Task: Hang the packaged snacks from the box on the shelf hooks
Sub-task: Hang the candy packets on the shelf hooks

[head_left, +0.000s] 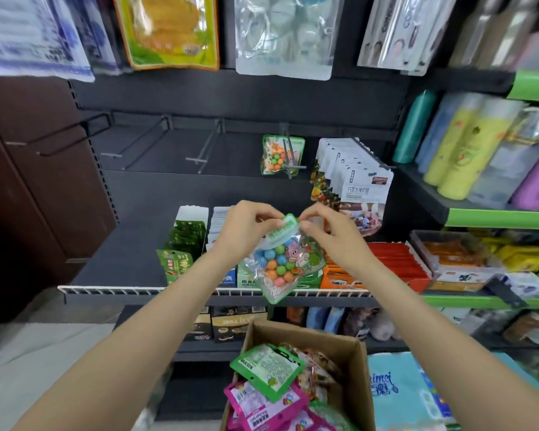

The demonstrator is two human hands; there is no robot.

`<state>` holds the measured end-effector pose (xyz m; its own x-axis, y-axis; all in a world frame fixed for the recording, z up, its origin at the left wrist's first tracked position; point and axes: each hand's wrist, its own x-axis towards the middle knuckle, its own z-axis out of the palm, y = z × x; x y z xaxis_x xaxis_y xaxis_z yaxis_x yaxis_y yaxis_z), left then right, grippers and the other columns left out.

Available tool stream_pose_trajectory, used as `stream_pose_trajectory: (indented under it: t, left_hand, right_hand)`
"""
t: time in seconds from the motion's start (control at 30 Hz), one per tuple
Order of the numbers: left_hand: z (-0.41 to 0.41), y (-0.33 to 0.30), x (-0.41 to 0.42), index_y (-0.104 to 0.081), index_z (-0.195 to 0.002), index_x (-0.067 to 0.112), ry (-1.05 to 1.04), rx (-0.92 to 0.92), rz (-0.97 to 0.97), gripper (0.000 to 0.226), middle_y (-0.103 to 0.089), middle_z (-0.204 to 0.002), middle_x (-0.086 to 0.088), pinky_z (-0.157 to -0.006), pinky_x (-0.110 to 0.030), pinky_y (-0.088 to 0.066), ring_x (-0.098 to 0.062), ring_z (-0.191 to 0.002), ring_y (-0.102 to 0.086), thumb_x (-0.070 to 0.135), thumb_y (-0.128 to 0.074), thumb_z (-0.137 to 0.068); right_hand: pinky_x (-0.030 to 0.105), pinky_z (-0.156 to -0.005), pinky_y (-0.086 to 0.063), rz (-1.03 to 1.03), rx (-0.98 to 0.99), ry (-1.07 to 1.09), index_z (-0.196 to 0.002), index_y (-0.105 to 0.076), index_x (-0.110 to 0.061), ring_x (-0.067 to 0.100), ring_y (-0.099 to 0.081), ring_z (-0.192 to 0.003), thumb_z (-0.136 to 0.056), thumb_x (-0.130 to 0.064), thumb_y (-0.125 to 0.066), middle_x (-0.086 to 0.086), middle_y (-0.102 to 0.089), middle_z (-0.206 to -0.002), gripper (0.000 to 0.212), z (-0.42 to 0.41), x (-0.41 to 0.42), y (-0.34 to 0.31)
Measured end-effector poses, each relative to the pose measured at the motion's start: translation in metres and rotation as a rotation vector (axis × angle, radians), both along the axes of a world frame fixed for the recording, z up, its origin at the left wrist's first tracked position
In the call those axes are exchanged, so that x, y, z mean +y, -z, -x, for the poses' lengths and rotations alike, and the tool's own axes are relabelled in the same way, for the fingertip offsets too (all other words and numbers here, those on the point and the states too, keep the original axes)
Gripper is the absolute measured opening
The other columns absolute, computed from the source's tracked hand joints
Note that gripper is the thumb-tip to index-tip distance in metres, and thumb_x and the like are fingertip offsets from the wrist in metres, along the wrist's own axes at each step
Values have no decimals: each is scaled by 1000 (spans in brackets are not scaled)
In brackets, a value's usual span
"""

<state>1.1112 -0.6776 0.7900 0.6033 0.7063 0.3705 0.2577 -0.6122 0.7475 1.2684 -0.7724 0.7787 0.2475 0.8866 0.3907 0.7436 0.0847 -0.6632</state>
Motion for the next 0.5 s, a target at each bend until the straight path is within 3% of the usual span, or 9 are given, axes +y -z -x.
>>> stream_pose_trajectory:
  t: [0.07,0.2,0.27,0.33,0.43,0.5]
  left_hand:
    - [-6,-3,3,-75,-89,13,3,28,-34,9,-69,-79,6,-65,-3,-41,2,-71,-59,16,-70,-83]
    - [-16,-4,11,-73,-97,17,-25,57,-37,16,-70,-77,5,-66,0,-40,6,-68,-58,18,-72,-81]
    - [-16,-4,17,-71,-104,17,-49,17,6,24,-71,-74,3,-70,-4,-44,6,-68,-60,16,-74,-80]
    - [-13,-4,25,-74,-97,14,-124,16,0,18,-71,-74,2,-77,-14,-45,2,-69,-59,17,-73,-80]
    - [-2,-4,40,-75,-83,11,-279,-3,-54,7,-64,-67,8,-67,-2,-35,-1,-63,-54,16,-69,-84]
    - [3,-3,49,-74,-85,9,-363,23,-90,10,-66,-72,4,-61,-4,-35,-2,-62,-53,14,-65,-87]
  right_hand:
    - [28,-74,-42,-7,32,24,-84,-61,-21,3,-57,-84,-84,-34,-66,-14,-62,-84,14,-1,8,1]
    - [20,-69,-40,-59,116,44,-69,-59,-15,-2,-54,-73,-80,-24,-72,-12,-58,-73,19,-5,26,0]
    - [17,-68,-38,-40,130,35,-69,-54,-15,0,-52,-73,-83,-18,-69,-13,-56,-73,21,-7,36,0]
    - [18,-64,-39,-49,170,75,-70,-48,-14,6,-50,-67,-87,-14,-64,-7,-52,-70,23,-13,44,1]
    - [23,-60,-37,-94,294,178,-71,-42,-16,11,-48,-65,-92,-15,-57,3,-51,-70,26,-28,52,-1]
    - [20,-59,-36,-109,357,210,-71,-41,-18,7,-48,-64,-93,-15,-55,2,-50,-71,26,-34,58,-5]
